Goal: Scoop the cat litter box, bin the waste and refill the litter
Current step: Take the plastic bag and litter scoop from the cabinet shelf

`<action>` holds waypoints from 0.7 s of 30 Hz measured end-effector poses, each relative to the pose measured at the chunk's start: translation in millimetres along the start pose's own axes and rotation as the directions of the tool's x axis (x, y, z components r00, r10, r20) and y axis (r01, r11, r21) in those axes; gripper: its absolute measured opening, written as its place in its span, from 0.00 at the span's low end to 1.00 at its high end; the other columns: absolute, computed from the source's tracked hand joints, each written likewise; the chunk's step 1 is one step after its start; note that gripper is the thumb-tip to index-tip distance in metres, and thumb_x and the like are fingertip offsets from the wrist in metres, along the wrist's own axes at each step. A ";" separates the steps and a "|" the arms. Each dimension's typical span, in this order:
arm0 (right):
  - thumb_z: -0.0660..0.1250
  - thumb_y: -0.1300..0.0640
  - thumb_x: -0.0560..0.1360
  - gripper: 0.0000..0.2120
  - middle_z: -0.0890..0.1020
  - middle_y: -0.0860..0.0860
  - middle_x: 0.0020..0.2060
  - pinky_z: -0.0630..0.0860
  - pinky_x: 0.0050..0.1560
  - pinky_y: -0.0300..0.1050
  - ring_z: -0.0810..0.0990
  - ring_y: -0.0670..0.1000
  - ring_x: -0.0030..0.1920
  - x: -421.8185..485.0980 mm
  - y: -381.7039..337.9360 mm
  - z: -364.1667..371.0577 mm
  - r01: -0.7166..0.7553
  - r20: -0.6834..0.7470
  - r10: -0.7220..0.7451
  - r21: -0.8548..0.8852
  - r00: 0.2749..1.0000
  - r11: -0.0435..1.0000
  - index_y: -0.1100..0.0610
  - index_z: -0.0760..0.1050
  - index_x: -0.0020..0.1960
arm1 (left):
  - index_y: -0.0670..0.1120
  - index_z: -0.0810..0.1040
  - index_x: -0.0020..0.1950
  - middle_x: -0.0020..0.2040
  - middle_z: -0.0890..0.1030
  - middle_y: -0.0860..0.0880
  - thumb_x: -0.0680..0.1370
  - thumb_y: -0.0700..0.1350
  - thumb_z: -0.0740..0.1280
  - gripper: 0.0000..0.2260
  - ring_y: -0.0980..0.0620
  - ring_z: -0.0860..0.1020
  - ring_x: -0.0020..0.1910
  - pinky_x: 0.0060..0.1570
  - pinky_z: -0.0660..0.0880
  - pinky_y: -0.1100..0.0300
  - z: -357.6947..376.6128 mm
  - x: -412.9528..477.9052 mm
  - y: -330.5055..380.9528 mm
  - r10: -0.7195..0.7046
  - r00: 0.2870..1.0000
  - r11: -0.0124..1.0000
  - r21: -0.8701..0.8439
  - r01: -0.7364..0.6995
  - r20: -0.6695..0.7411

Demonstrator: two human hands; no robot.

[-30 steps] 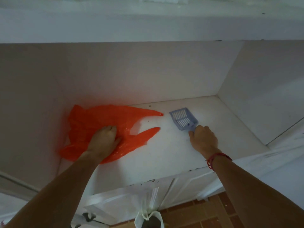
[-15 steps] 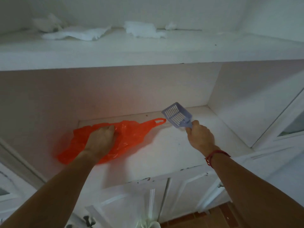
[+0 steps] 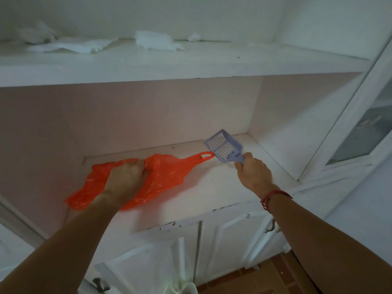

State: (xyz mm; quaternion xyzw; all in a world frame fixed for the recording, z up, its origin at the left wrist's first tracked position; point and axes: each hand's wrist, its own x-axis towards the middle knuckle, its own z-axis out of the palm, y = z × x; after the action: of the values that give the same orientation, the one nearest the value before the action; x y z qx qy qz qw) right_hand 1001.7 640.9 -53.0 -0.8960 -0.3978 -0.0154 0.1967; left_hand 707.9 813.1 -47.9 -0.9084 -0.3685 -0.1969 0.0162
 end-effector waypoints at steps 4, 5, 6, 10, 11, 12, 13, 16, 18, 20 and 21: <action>0.58 0.51 0.82 0.09 0.76 0.53 0.40 0.68 0.37 0.45 0.74 0.54 0.38 -16.5 16.1 -9.6 -0.045 -0.025 0.045 -0.005 0.999 0.999 0.58 0.66 0.50 | 0.43 0.74 0.44 0.40 0.80 0.45 0.82 0.49 0.60 0.12 0.42 0.79 0.37 0.36 0.75 0.52 2.9 -0.8 17.1 0.045 0.999 0.999 -0.027 -0.044 0.029; 0.58 0.51 0.82 0.09 0.76 0.53 0.40 0.68 0.37 0.44 0.74 0.54 0.38 -22.2 19.7 -12.2 -0.062 -0.030 0.062 -0.009 0.998 0.998 0.57 0.64 0.49 | 0.43 0.74 0.44 0.40 0.80 0.45 0.82 0.49 0.60 0.12 0.43 0.79 0.37 0.36 0.75 0.52 3.1 -0.5 21.5 0.059 0.998 0.998 -0.035 -0.057 0.034; 0.57 0.51 0.82 0.09 0.75 0.52 0.39 0.67 0.37 0.44 0.73 0.54 0.38 -28.1 23.3 -14.9 -0.081 -0.036 0.080 -0.010 0.996 0.997 0.56 0.64 0.48 | 0.44 0.74 0.45 0.41 0.80 0.45 0.82 0.49 0.60 0.12 0.43 0.79 0.37 0.36 0.74 0.53 3.6 0.2 25.5 0.075 0.996 0.996 -0.040 -0.074 0.038; 0.57 0.51 0.82 0.09 0.74 0.51 0.39 0.67 0.38 0.43 0.75 0.53 0.40 -58.0 37.6 -28.4 -0.157 -0.076 0.157 0.005 0.985 0.988 0.56 0.64 0.49 | 0.44 0.75 0.47 0.42 0.80 0.46 0.83 0.50 0.59 0.12 0.46 0.78 0.38 0.37 0.76 0.53 3.5 3.4 41.9 0.153 0.987 0.986 -0.075 -0.149 0.056; 0.56 0.50 0.82 0.09 0.74 0.51 0.40 0.67 0.38 0.43 0.75 0.53 0.40 -68.0 40.9 -32.0 -0.180 -0.089 0.180 0.014 0.980 0.984 0.56 0.65 0.49 | 0.44 0.75 0.47 0.42 0.80 0.46 0.83 0.50 0.59 0.12 0.46 0.79 0.38 0.37 0.75 0.54 3.6 3.2 46.3 0.180 0.982 0.981 -0.089 -0.174 0.053; 0.56 0.50 0.82 0.10 0.74 0.51 0.40 0.67 0.37 0.43 0.75 0.53 0.40 -79.5 44.0 -35.5 -0.207 -0.101 0.207 0.020 0.973 0.978 0.56 0.65 0.50 | 0.44 0.75 0.46 0.42 0.80 0.46 0.83 0.49 0.59 0.12 0.46 0.78 0.37 0.36 0.74 0.55 4.2 1.9 50.8 0.209 0.977 0.973 -0.105 -0.203 0.048; 0.56 0.49 0.83 0.10 0.74 0.51 0.40 0.66 0.37 0.43 0.74 0.52 0.40 -92.7 47.2 -38.5 -0.237 -0.111 0.237 0.020 0.965 0.971 0.56 0.65 0.50 | 0.44 0.75 0.46 0.41 0.79 0.46 0.82 0.49 0.60 0.11 0.46 0.77 0.37 0.36 0.73 0.55 4.9 -0.7 55.3 0.242 0.969 0.964 -0.122 -0.235 0.047; 0.55 0.49 0.82 0.11 0.76 0.52 0.40 0.68 0.38 0.44 0.74 0.52 0.39 -139.7 58.1 -45.7 -0.335 -0.139 0.332 0.001 0.933 0.942 0.57 0.66 0.50 | 0.46 0.71 0.42 0.39 0.78 0.47 0.82 0.48 0.60 0.10 0.46 0.77 0.37 0.36 0.73 0.55 4.6 -15.1 69.6 0.348 0.936 0.924 -0.183 -0.334 0.050; 0.55 0.49 0.82 0.11 0.77 0.52 0.41 0.69 0.38 0.44 0.75 0.52 0.39 -174.2 65.4 -50.9 -0.397 -0.163 0.391 -0.008 0.906 0.918 0.57 0.66 0.49 | 0.45 0.72 0.42 0.39 0.79 0.46 0.82 0.48 0.60 0.11 0.44 0.79 0.37 0.37 0.75 0.52 3.7 -25.8 80.5 0.409 0.911 0.896 -0.208 -0.392 0.046; 0.55 0.49 0.82 0.10 0.76 0.51 0.40 0.68 0.38 0.44 0.74 0.52 0.38 -209.3 71.3 -58.2 -0.460 -0.184 0.449 -0.023 0.874 0.887 0.56 0.65 0.48 | 0.43 0.75 0.43 0.40 0.80 0.44 0.81 0.48 0.61 0.11 0.42 0.80 0.39 0.37 0.74 0.52 2.6 -34.0 93.2 0.464 0.885 0.867 -0.224 -0.445 0.041; 0.55 0.49 0.82 0.10 0.76 0.51 0.40 0.68 0.38 0.44 0.74 0.52 0.38 -226.6 74.7 -62.3 -0.491 -0.194 0.476 -0.031 0.858 0.871 0.56 0.65 0.48 | 0.43 0.76 0.44 0.41 0.81 0.43 0.81 0.48 0.62 0.11 0.42 0.80 0.39 0.37 0.73 0.52 1.7 -37.5 100.5 0.492 0.870 0.851 -0.234 -0.471 0.040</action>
State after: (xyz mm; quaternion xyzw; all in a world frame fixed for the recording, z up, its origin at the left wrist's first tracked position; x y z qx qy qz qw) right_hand 908.6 412.8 -62.6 -0.9691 -0.1397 -0.0624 0.1935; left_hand 752.0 715.4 -51.8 -0.9765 -0.1057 -0.1805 -0.0523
